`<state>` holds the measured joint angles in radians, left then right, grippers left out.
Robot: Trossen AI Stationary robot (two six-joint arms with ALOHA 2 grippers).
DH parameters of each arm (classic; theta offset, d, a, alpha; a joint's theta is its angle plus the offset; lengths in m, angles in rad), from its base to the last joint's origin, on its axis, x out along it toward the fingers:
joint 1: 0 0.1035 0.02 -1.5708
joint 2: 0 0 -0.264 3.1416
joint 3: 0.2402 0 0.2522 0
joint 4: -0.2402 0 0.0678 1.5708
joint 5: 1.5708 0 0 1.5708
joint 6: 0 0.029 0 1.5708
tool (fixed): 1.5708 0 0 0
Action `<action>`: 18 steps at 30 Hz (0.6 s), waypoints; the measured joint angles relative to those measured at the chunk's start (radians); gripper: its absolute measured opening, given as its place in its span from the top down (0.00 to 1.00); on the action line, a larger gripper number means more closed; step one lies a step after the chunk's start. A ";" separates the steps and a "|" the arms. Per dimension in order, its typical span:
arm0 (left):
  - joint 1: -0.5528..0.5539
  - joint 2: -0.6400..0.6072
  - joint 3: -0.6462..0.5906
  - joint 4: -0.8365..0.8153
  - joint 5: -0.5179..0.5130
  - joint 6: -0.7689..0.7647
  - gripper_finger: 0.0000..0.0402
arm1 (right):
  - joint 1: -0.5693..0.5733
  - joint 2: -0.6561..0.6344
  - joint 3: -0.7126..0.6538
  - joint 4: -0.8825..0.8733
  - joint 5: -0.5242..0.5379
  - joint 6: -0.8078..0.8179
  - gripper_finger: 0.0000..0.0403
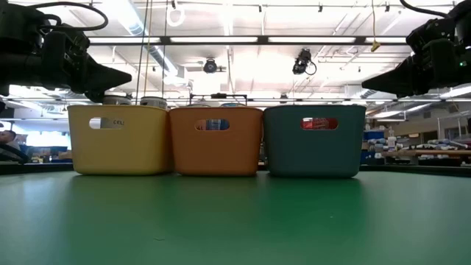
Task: Sort soda cans
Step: Return to Home Position
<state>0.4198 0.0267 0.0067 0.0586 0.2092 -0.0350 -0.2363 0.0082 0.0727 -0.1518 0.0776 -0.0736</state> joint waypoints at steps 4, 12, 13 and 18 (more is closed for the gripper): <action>0.000 0.000 0.000 0.000 0.000 0.000 0.98 | 0.000 0.000 0.000 0.000 0.000 0.000 1.00; 0.000 0.000 0.000 0.000 0.000 0.000 0.98 | 0.000 0.000 0.000 0.000 0.000 0.000 0.99; 0.000 0.000 0.000 0.000 0.000 0.000 0.98 | 0.000 0.000 0.000 0.000 0.000 0.000 0.99; 0.000 0.000 0.000 0.000 0.000 0.000 0.98 | 0.000 0.000 0.000 0.000 0.000 0.000 1.00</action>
<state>0.4198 0.0267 0.0067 0.0586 0.2092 -0.0351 -0.2359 0.0082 0.0724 -0.1518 0.0776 -0.0738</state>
